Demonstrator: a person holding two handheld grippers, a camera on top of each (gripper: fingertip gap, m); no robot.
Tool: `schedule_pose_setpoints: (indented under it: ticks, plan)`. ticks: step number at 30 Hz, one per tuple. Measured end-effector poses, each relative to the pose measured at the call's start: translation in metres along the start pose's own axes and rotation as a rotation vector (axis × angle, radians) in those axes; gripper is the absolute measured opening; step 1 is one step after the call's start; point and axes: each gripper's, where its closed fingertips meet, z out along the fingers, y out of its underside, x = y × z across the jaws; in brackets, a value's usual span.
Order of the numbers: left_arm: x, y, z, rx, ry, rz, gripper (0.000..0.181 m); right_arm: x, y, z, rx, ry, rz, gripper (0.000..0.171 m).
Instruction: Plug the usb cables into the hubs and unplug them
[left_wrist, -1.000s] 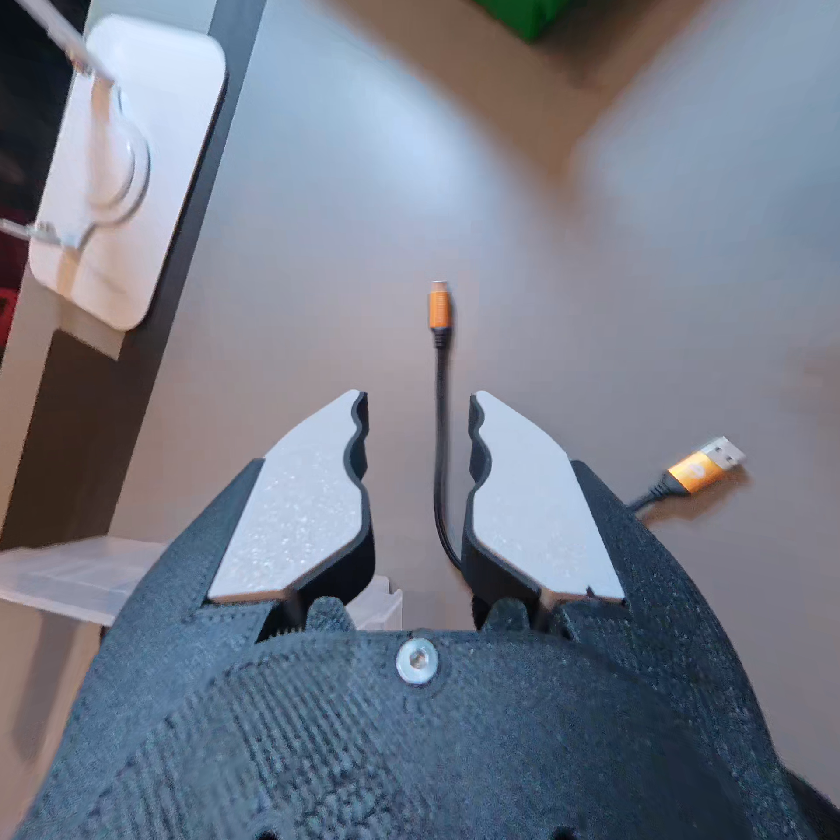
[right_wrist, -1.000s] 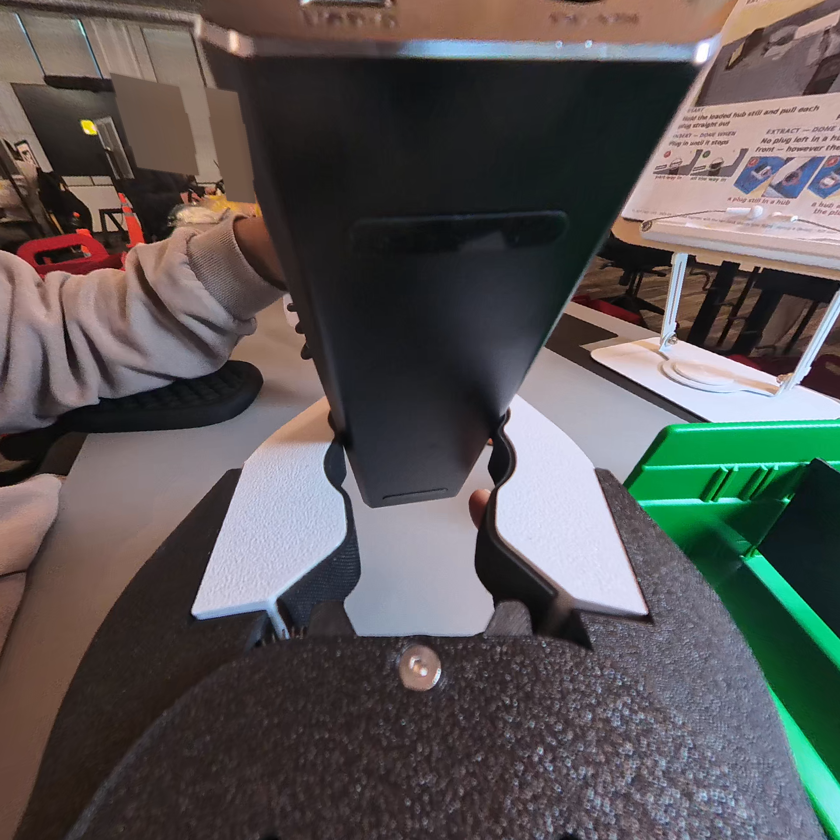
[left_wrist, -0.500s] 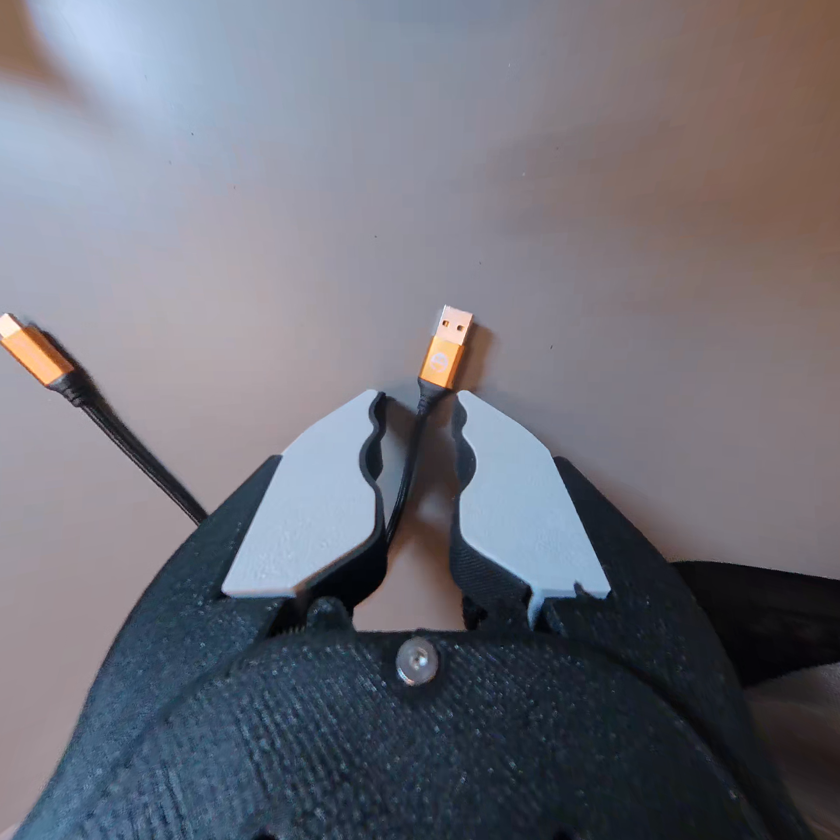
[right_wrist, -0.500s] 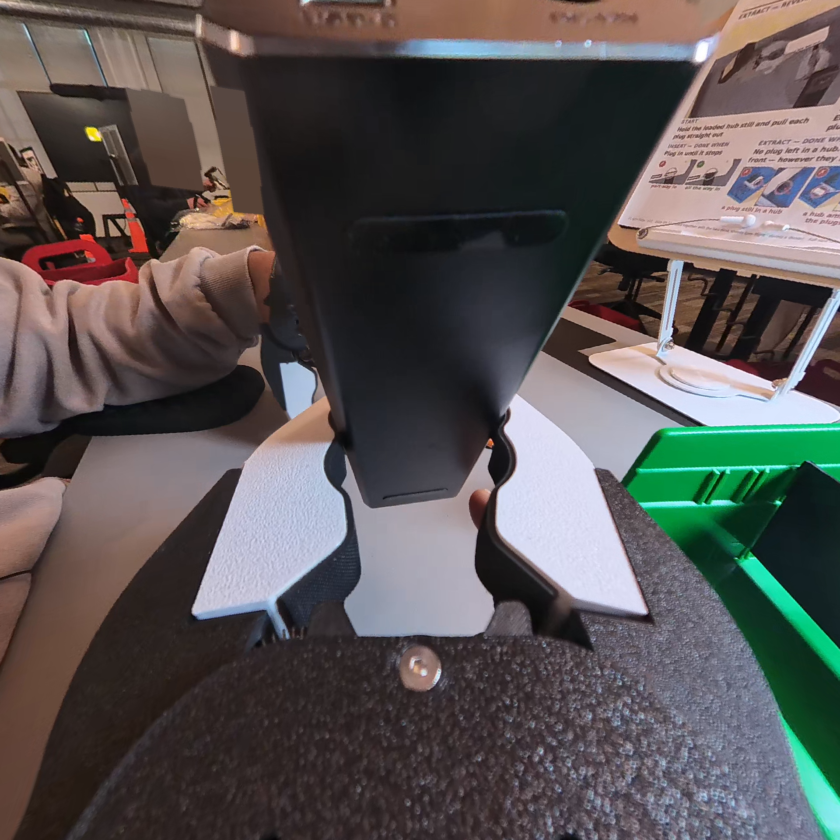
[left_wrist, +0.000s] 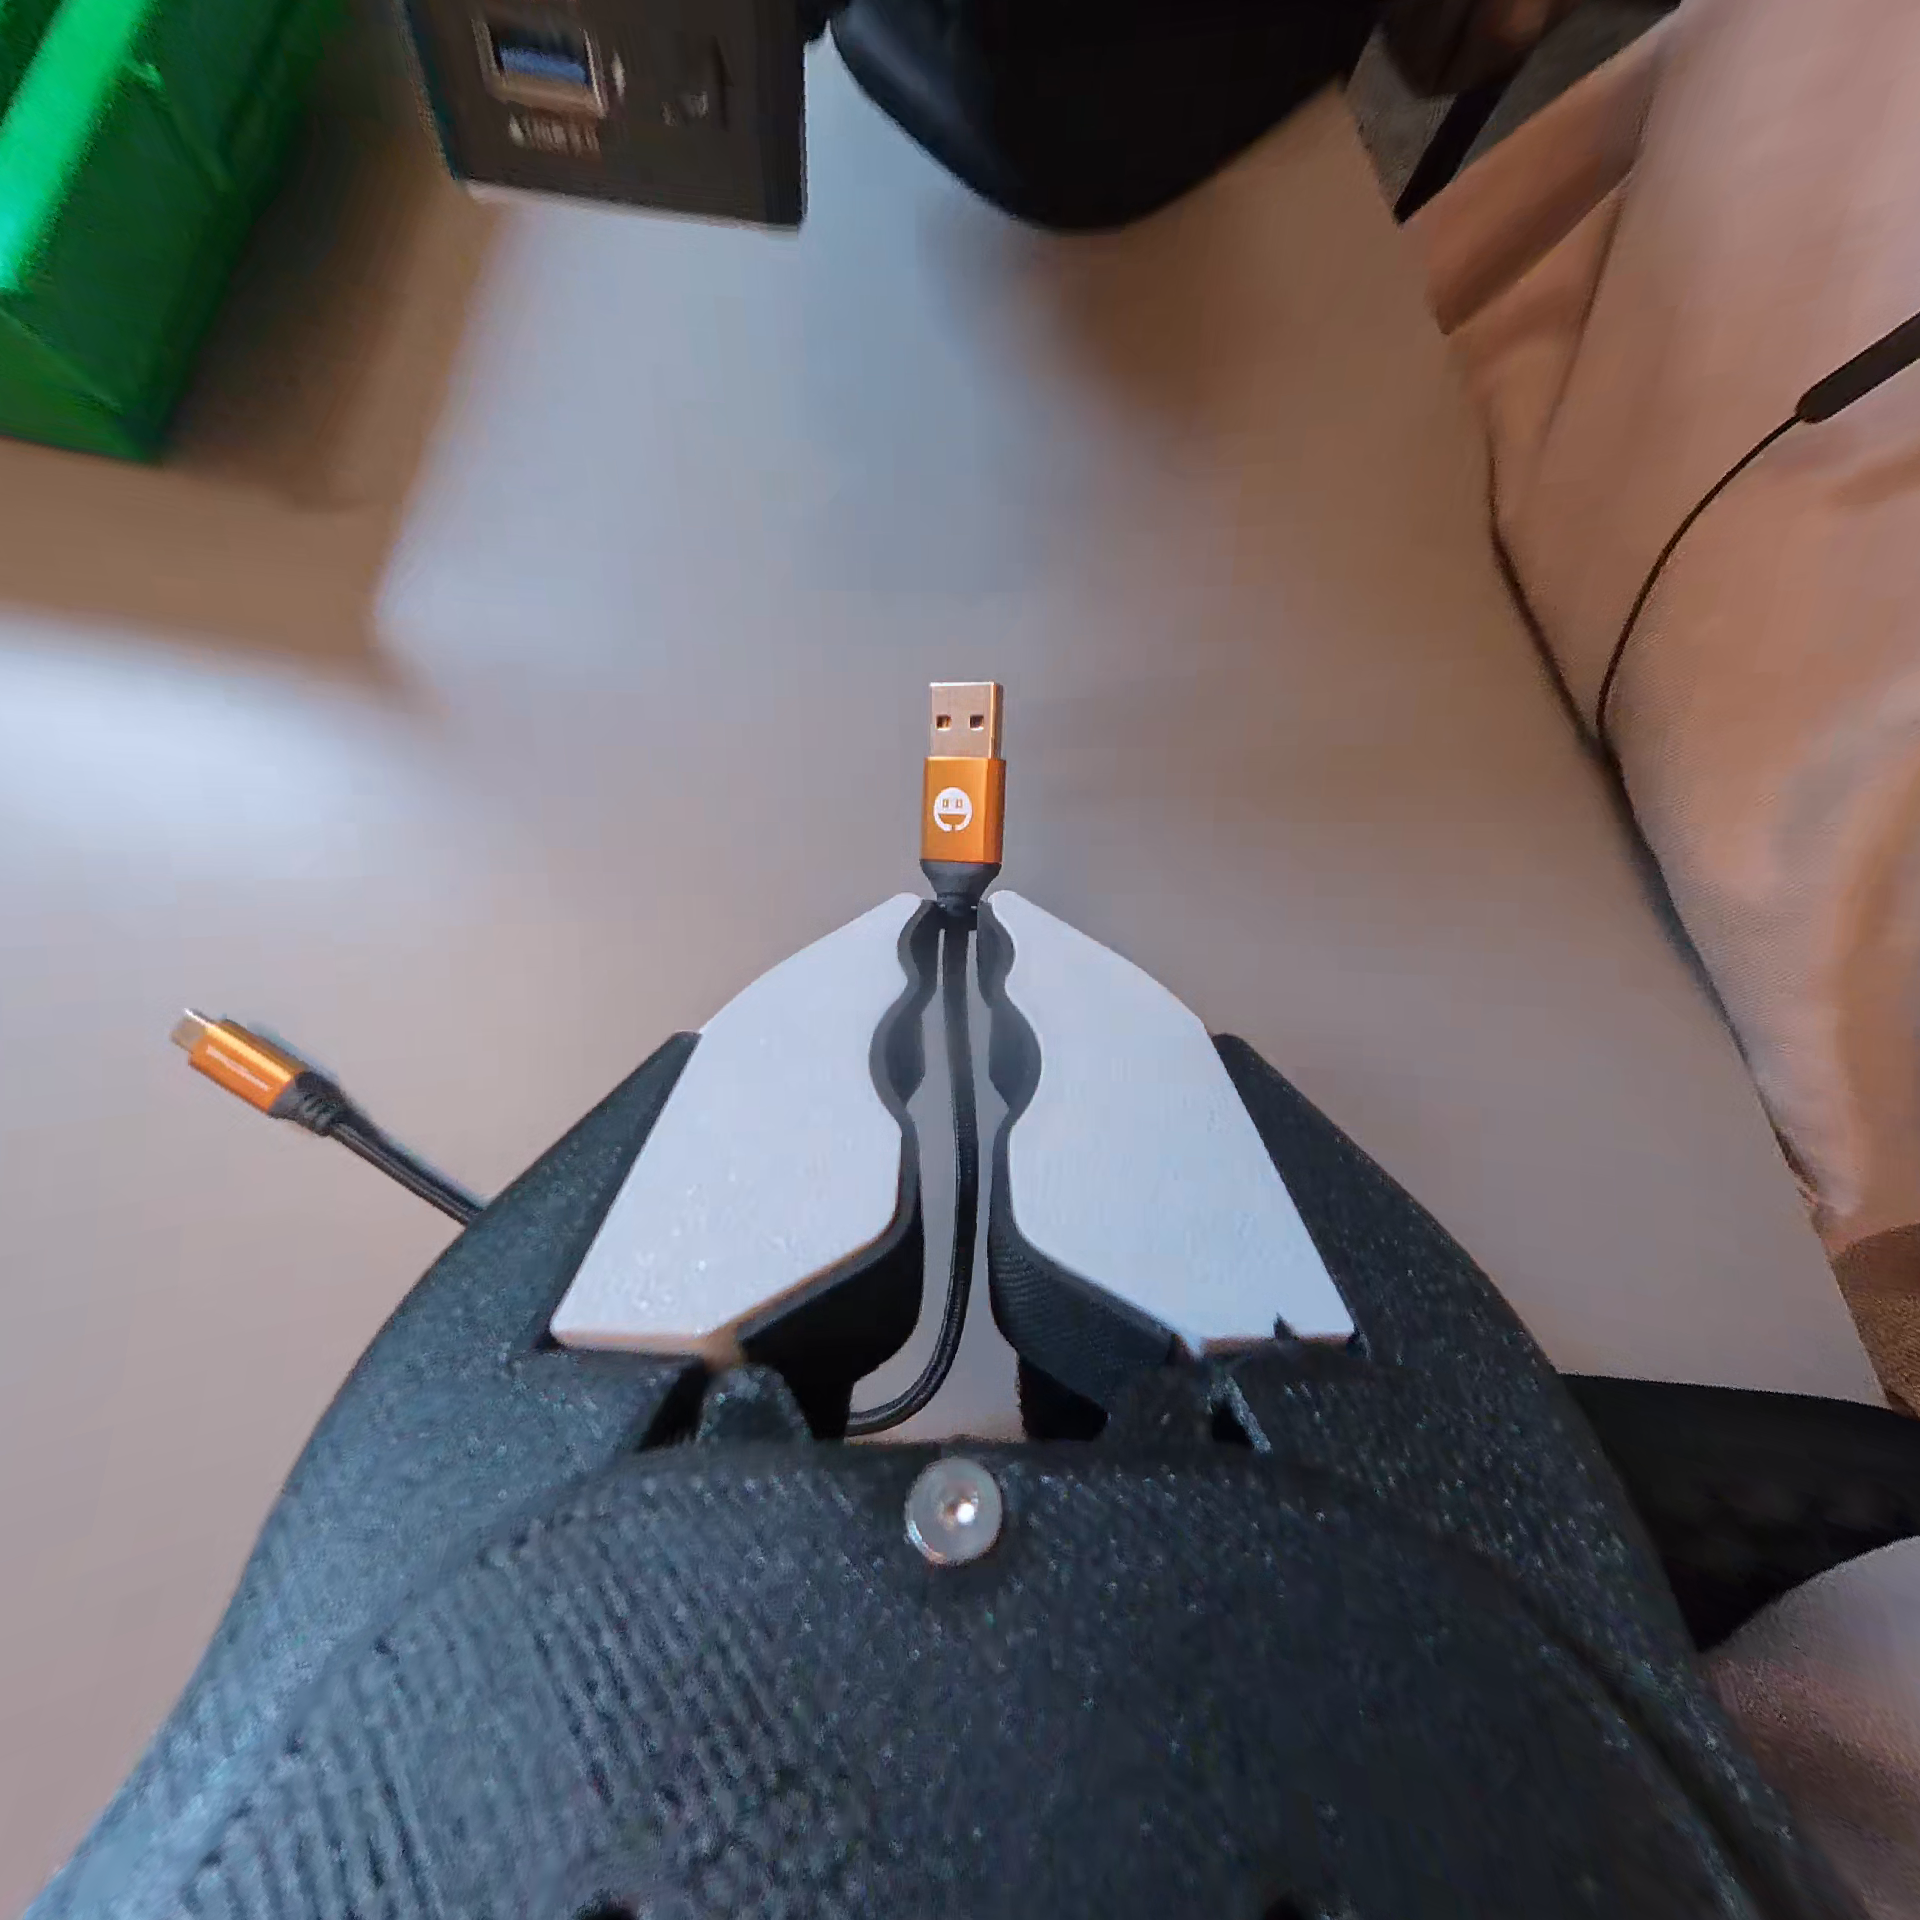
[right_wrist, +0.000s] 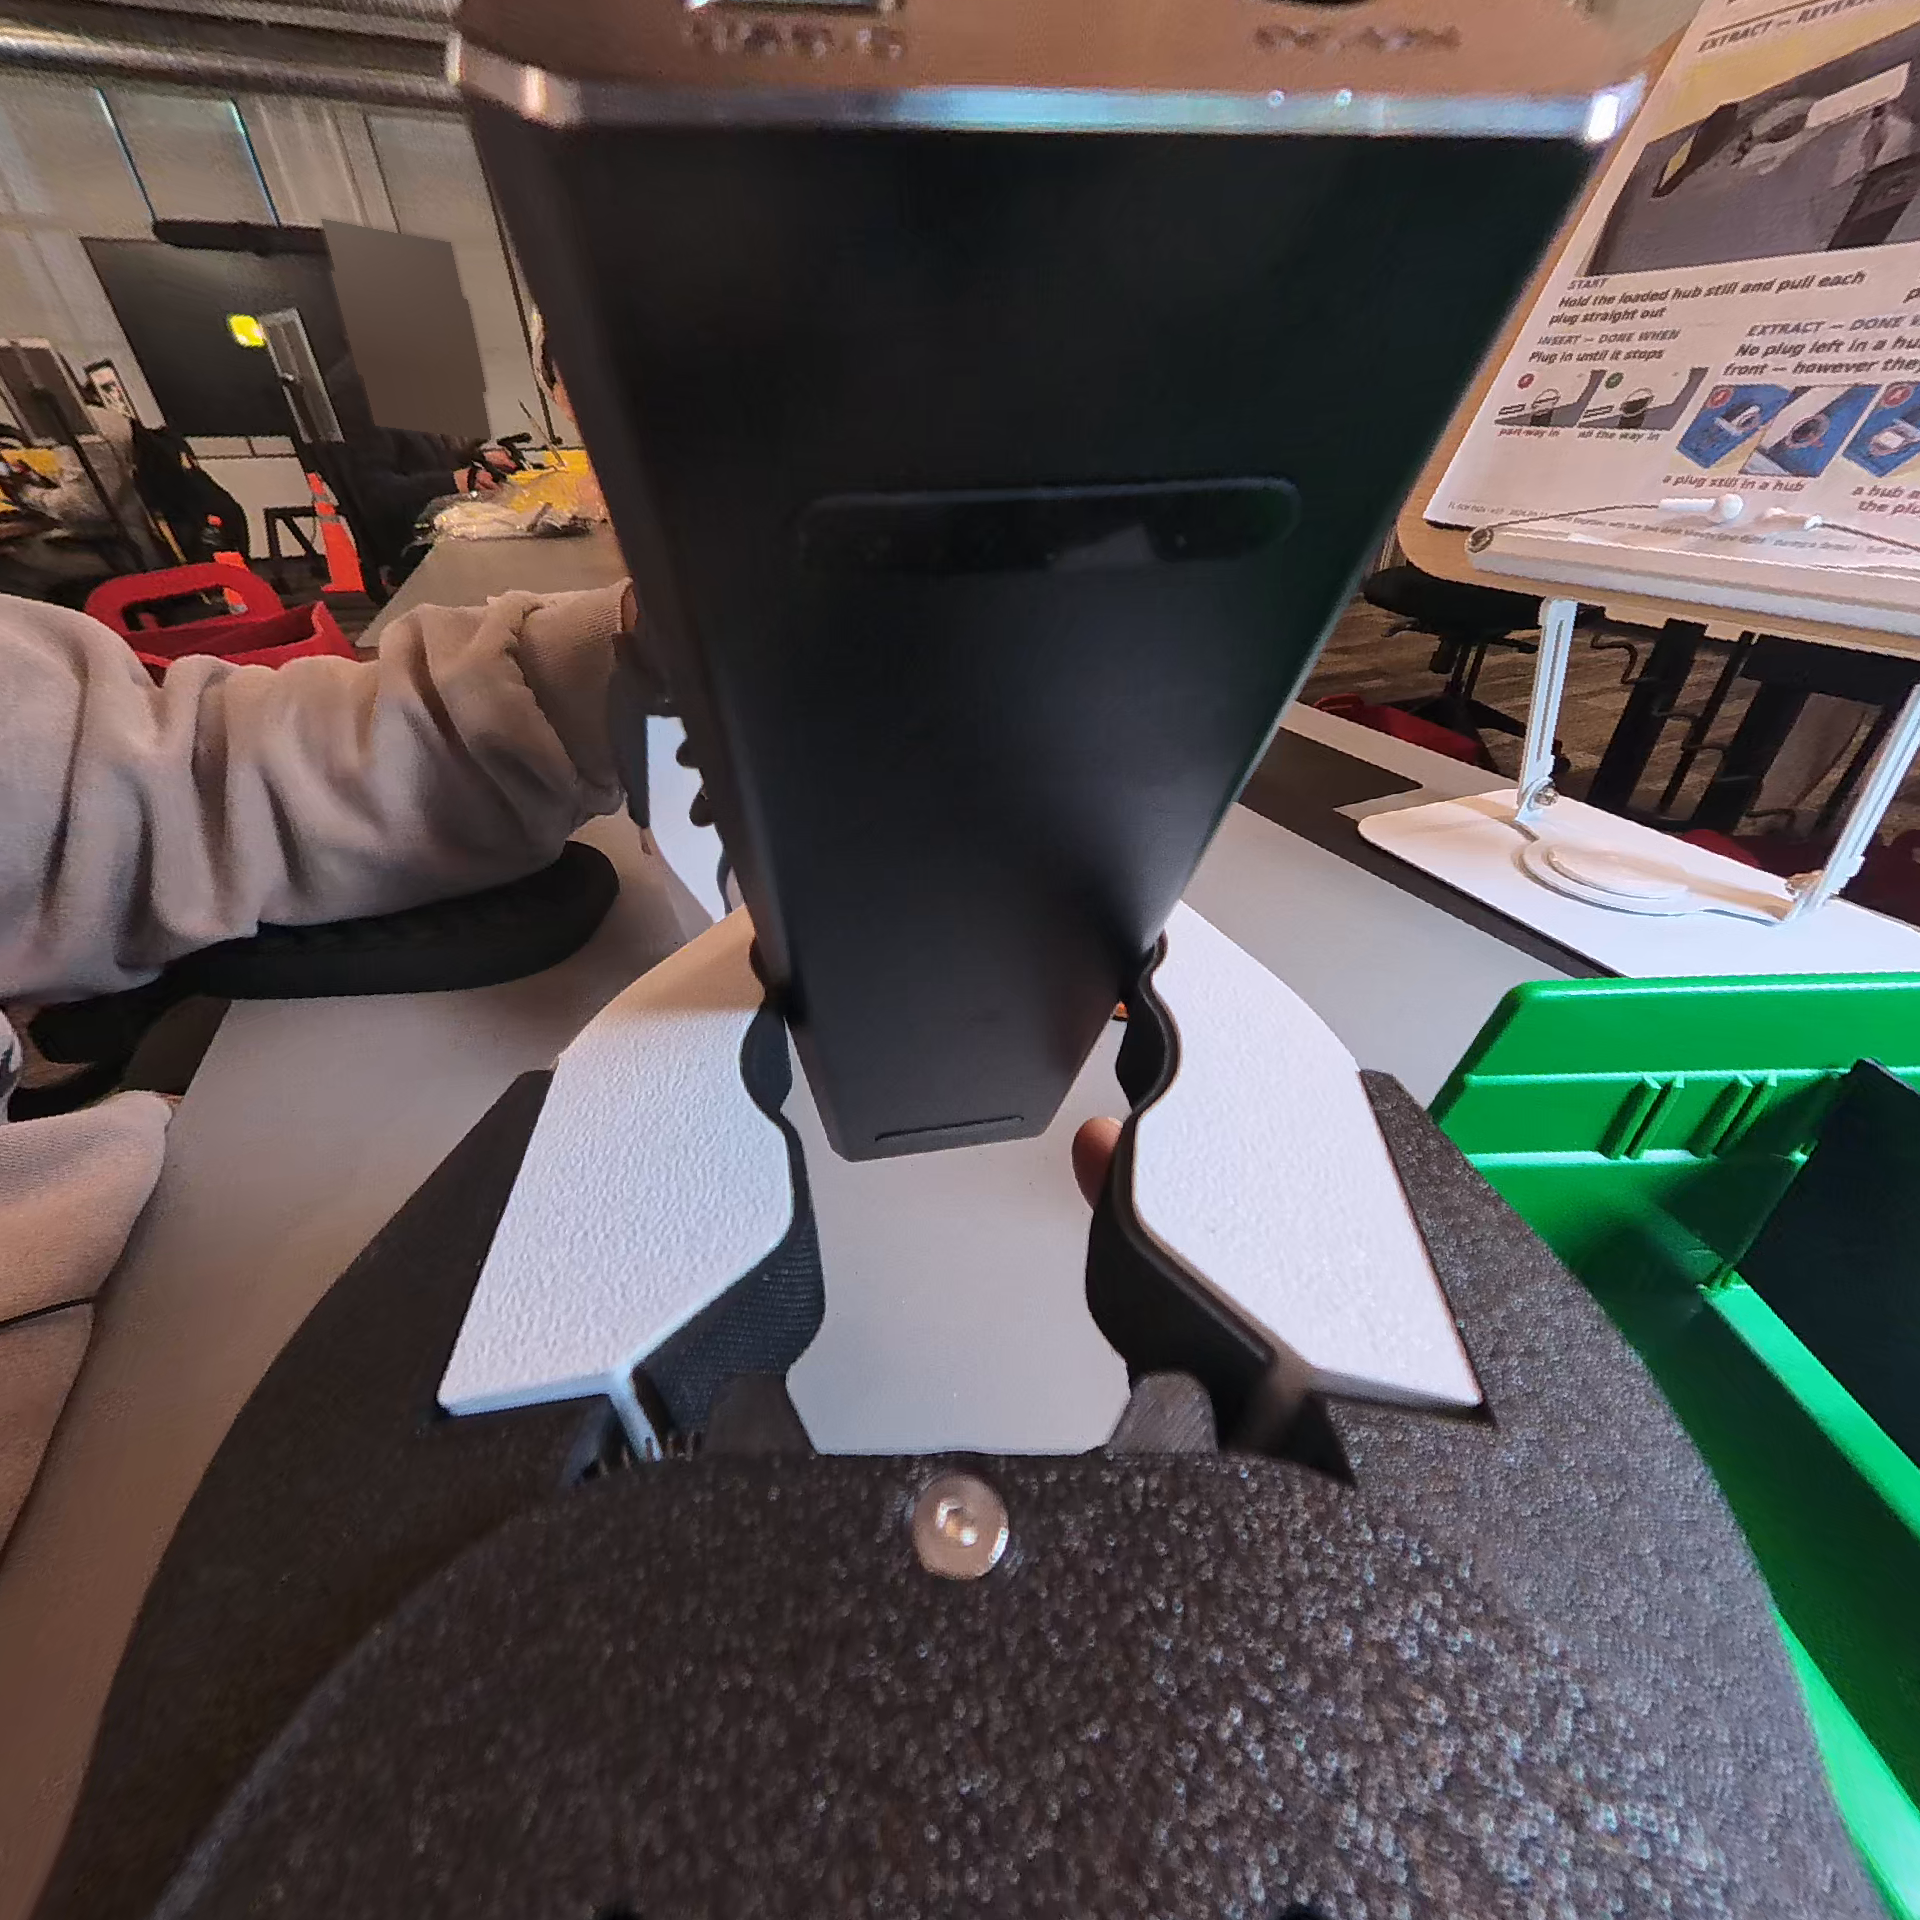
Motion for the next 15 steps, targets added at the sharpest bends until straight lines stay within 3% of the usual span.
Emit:
schedule_pose_setpoints:
  ticks: [1,9,15]
  plan:
    - [0.002,-0.004,-0.003,0.023,0.004,0.006,0.007,0.000,0.000,0.000,0.000,-0.001,0.000,0.061]
    - [0.009,-0.064,-0.047,0.326,-0.074,0.118,0.007,-0.002,-0.003,-0.001,0.021,-0.019,0.011,0.061]
    - [0.042,-0.092,-0.081,0.475,0.005,0.190,0.007,-0.008,-0.007,-0.003,0.053,-0.056,0.009,0.061]
